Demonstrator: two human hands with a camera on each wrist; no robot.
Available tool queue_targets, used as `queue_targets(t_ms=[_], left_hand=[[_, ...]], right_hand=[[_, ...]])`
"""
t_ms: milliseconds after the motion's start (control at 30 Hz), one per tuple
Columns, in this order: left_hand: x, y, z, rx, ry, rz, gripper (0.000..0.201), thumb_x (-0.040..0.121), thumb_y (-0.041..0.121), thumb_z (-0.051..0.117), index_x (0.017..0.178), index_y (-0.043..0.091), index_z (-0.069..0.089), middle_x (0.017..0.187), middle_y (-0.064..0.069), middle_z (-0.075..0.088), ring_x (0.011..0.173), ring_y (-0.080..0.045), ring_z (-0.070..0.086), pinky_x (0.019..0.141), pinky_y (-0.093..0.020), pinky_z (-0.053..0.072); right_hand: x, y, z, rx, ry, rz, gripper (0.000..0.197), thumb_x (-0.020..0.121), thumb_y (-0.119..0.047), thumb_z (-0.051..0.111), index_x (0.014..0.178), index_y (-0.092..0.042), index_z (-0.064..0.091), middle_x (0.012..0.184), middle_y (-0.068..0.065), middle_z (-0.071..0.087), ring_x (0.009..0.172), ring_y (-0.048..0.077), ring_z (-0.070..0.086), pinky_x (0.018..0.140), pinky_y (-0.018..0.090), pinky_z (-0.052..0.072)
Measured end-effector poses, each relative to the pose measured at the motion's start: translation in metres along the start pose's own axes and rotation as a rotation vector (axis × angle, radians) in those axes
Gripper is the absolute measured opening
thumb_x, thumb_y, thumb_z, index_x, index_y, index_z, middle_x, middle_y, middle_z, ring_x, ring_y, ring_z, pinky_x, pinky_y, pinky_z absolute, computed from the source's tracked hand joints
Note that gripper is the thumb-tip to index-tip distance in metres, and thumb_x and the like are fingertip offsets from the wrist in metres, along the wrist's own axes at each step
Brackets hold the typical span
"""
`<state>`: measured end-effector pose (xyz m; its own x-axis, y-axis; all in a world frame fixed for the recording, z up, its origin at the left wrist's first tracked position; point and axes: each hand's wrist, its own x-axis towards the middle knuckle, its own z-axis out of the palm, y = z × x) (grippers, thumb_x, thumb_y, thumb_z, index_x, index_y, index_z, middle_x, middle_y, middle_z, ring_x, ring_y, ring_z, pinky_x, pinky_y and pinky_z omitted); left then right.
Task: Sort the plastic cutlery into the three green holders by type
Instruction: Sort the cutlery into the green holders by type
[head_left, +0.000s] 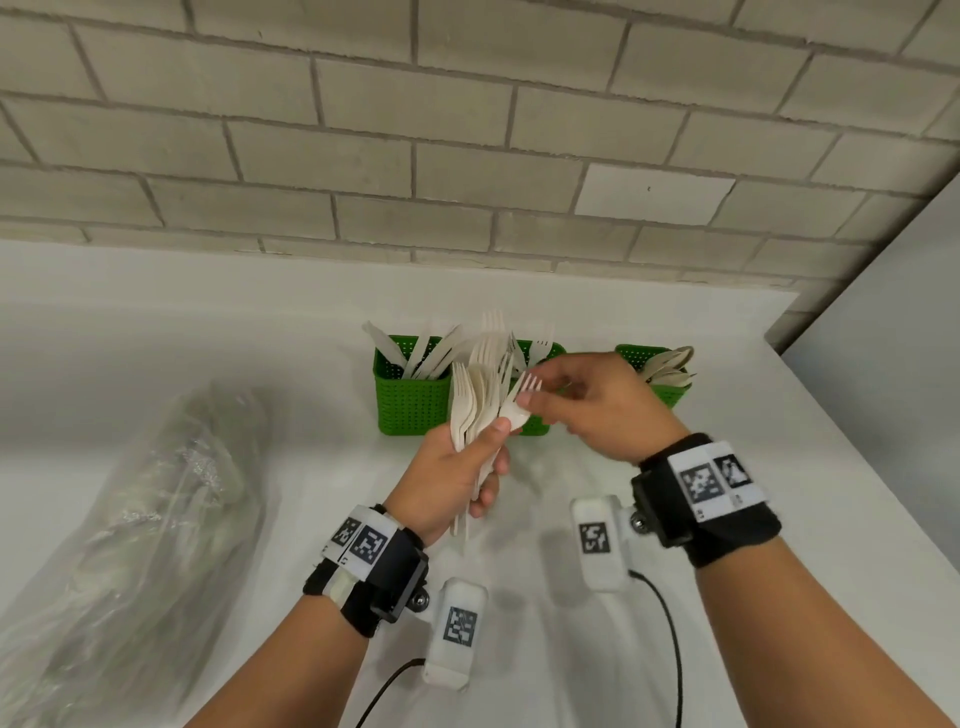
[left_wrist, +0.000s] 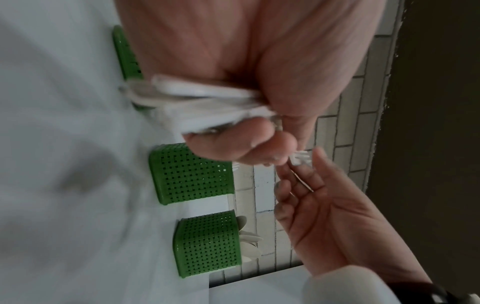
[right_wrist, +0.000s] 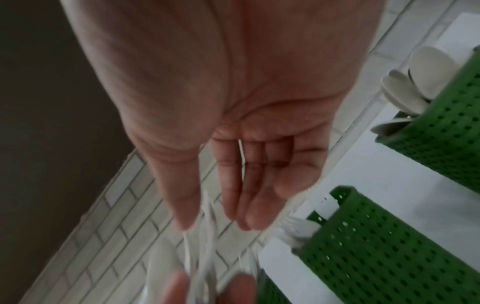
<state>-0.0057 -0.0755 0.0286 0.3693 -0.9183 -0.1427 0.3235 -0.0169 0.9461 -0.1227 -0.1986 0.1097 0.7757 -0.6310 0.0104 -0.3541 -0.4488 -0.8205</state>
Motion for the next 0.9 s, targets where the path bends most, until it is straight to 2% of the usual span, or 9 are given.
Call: queue_targets(t_ms=[100, 167, 267, 333, 433, 533, 633, 767, 900], left_hand=[[-0.002, 0.001, -0.003, -0.038, 0.008, 0.004, 0.032, 0.092, 0.036, 0.054, 0.104, 0.008, 0.062, 0.071, -0.003, 0.062, 0.042, -0.016, 0.049, 0.037, -0.02, 0.033], [-0.003, 0.001, -0.007, -0.052, 0.031, -0.005, 0.029, 0.098, 0.031, 0.05, 0.107, 0.007, 0.064, 0.075, -0.003, 0.065, 0.042, -0.015, 0.05, 0.036, -0.02, 0.032], [-0.003, -0.001, -0.011, -0.047, 0.057, -0.007, 0.028, 0.1, 0.029, 0.048, 0.104, 0.011, 0.068, 0.077, -0.003, 0.063, 0.039, -0.013, 0.041, 0.037, -0.018, 0.022], [-0.003, -0.002, -0.012, -0.057, 0.057, -0.007, 0.031, 0.1, 0.03, 0.046, 0.108, 0.008, 0.067, 0.073, -0.001, 0.059, 0.037, -0.011, 0.033, 0.038, -0.019, 0.017], [-0.003, -0.001, -0.01, -0.115, 0.021, -0.027, 0.036, 0.1, 0.032, 0.045, 0.112, 0.003, 0.064, 0.06, 0.0, 0.048, 0.034, -0.009, 0.026, 0.037, -0.017, 0.016], [-0.003, 0.001, -0.008, -0.2, -0.015, -0.041, 0.035, 0.094, 0.036, 0.049, 0.105, 0.004, 0.059, 0.054, 0.0, 0.041, 0.033, -0.007, 0.024, 0.035, -0.012, 0.018], [-0.004, 0.005, -0.006, -0.256, -0.061, -0.093, 0.03, 0.088, 0.038, 0.052, 0.094, 0.009, 0.057, 0.05, 0.0, 0.039, 0.03, -0.006, 0.023, 0.035, -0.009, 0.018], [-0.01, 0.008, -0.008, -0.317, -0.136, -0.182, 0.029, 0.092, 0.038, 0.051, 0.078, 0.014, 0.061, 0.049, -0.001, 0.042, 0.028, -0.006, 0.023, 0.036, -0.01, 0.012], [-0.012, 0.007, -0.012, -0.375, -0.22, -0.222, 0.036, 0.094, 0.038, 0.046, 0.078, 0.01, 0.063, 0.056, -0.006, 0.052, 0.026, -0.006, 0.027, 0.035, -0.01, 0.015]], right_hand=[[0.003, 0.012, 0.012, 0.105, 0.13, -0.03, 0.006, 0.088, -0.009, 0.067, 0.092, -0.006, 0.07, 0.07, 0.007, 0.067, 0.055, 0.009, 0.06, 0.052, 0.019, 0.046], [0.006, 0.017, 0.009, 0.206, 0.278, -0.022, 0.012, 0.092, -0.005, 0.06, 0.094, -0.009, 0.071, 0.069, 0.012, 0.065, 0.053, 0.013, 0.056, 0.052, 0.024, 0.048], [0.009, 0.017, -0.002, 0.371, 0.44, -0.03, 0.023, 0.095, -0.002, 0.052, 0.097, -0.015, 0.071, 0.068, 0.004, 0.059, 0.056, 0.013, 0.052, 0.053, 0.021, 0.047], [0.008, 0.015, -0.006, 0.435, 0.402, -0.03, 0.024, 0.097, -0.003, 0.05, 0.095, -0.016, 0.07, 0.068, 0.003, 0.056, 0.058, 0.012, 0.052, 0.053, 0.022, 0.048], [0.005, 0.015, -0.006, 0.499, 0.218, 0.0, 0.026, 0.097, 0.0, 0.049, 0.089, -0.014, 0.069, 0.068, 0.005, 0.057, 0.057, 0.011, 0.052, 0.054, 0.024, 0.05], [0.003, 0.017, -0.001, 0.492, 0.078, 0.015, 0.022, 0.093, 0.004, 0.053, 0.096, -0.011, 0.069, 0.068, 0.005, 0.059, 0.059, 0.011, 0.054, 0.056, 0.021, 0.051], [0.004, 0.016, 0.007, 0.547, 0.067, -0.009, 0.026, 0.087, 0.007, 0.06, 0.105, -0.01, 0.067, 0.078, 0.009, 0.065, 0.063, 0.011, 0.06, 0.061, 0.021, 0.053], [0.005, 0.014, 0.014, 0.578, 0.075, -0.054, 0.029, 0.084, 0.009, 0.063, 0.107, -0.008, 0.066, 0.081, 0.002, 0.072, 0.072, 0.011, 0.066, 0.066, 0.022, 0.054], [0.004, 0.013, 0.016, 0.581, 0.014, -0.056, 0.027, 0.084, 0.009, 0.062, 0.103, -0.009, 0.067, 0.081, 0.001, 0.071, 0.075, 0.012, 0.067, 0.068, 0.024, 0.055]])
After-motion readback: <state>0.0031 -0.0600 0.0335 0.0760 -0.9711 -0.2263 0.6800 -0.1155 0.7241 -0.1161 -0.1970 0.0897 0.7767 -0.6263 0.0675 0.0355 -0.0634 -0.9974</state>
